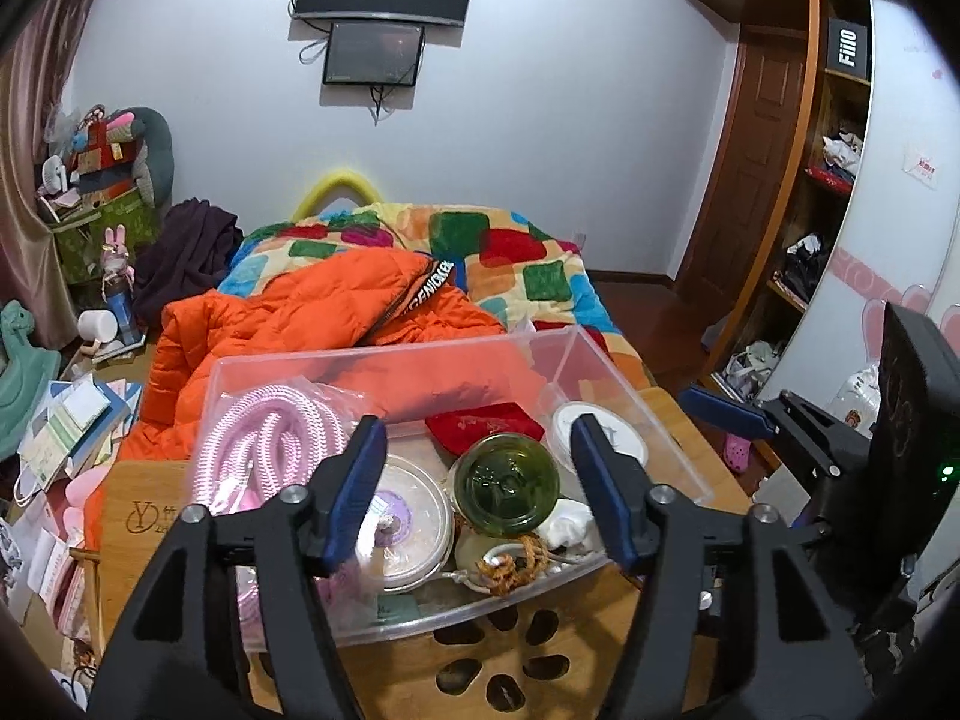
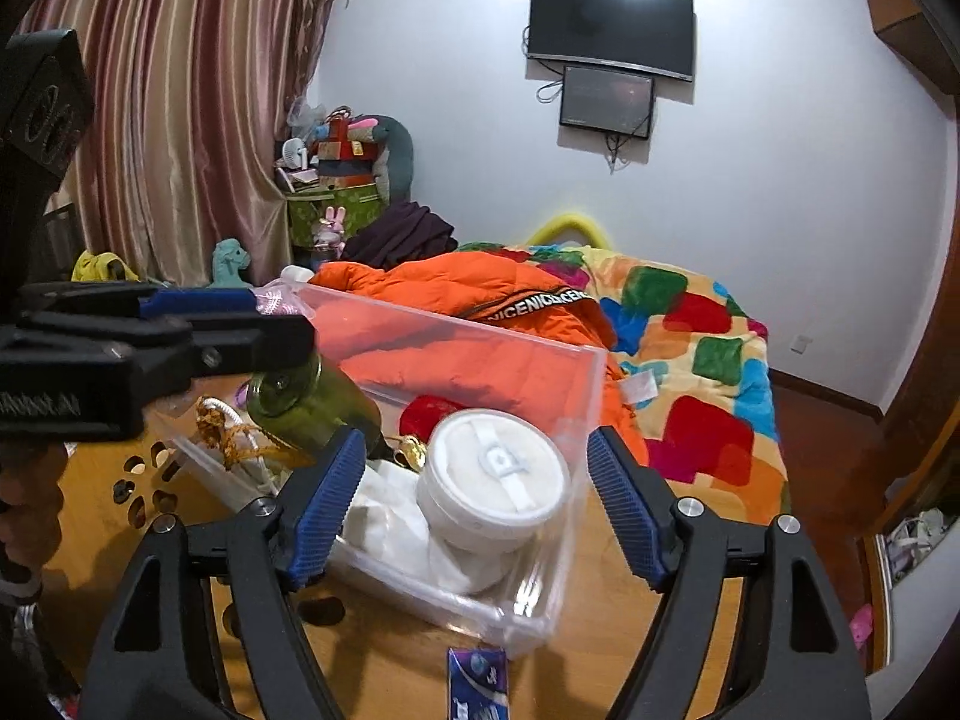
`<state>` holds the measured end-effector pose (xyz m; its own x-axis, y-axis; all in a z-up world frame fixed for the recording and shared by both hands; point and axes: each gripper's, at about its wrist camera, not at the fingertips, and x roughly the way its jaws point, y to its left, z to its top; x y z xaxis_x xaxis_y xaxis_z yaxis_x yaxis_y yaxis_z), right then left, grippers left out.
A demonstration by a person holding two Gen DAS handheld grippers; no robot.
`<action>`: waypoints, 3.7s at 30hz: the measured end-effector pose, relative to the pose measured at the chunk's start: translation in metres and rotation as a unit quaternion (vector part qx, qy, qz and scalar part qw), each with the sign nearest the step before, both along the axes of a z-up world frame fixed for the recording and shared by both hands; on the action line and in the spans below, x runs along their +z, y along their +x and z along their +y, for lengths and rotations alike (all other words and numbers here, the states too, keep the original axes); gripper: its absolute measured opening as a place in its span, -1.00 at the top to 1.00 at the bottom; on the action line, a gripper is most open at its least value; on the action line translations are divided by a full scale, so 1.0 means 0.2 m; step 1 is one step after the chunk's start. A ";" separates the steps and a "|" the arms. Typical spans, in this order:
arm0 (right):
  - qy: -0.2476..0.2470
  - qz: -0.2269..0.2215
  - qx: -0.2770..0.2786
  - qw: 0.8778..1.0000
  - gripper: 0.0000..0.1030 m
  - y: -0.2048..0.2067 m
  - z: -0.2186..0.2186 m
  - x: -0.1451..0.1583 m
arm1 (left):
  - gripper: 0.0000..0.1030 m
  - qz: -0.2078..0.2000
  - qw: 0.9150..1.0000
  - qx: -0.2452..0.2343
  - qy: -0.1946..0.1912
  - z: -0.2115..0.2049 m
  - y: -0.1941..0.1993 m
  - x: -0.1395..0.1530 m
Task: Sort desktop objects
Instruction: 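Open the left tool to drop the green jar while the right tool releases the white container, then lower the right tool to the blue Max card pack and grip it, then carry the blue card pack with the right tool over the clear box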
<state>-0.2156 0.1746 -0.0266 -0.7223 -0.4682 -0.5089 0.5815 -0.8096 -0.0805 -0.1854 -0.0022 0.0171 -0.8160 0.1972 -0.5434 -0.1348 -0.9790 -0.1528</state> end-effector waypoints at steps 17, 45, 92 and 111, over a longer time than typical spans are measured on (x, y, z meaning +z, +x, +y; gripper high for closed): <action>0.003 -0.028 -0.053 0.998 -0.55 0.17 0.21 -0.04 | -0.65 0.008 0.999 0.014 -0.028 0.03 0.22 0.01; 0.004 -0.139 -0.042 0.989 0.14 0.09 0.22 -0.40 | -0.72 -0.069 0.997 0.004 -0.022 0.07 0.31 -0.28; -0.047 -0.044 0.025 0.998 0.53 0.12 0.02 0.10 | 0.69 0.013 0.999 -0.016 -0.032 -0.01 0.23 -0.02; -0.019 -0.074 0.024 0.997 0.53 -0.20 -0.24 0.04 | 0.69 -0.023 0.999 -0.005 -0.046 -0.10 -0.09 -0.06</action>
<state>-0.2552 0.1272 -0.0187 -0.6168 -0.5215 -0.5896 0.6232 -0.7811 0.0390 -0.2035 -0.0221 0.0043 -0.7879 0.1527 -0.5966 -0.1403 -0.9878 -0.0676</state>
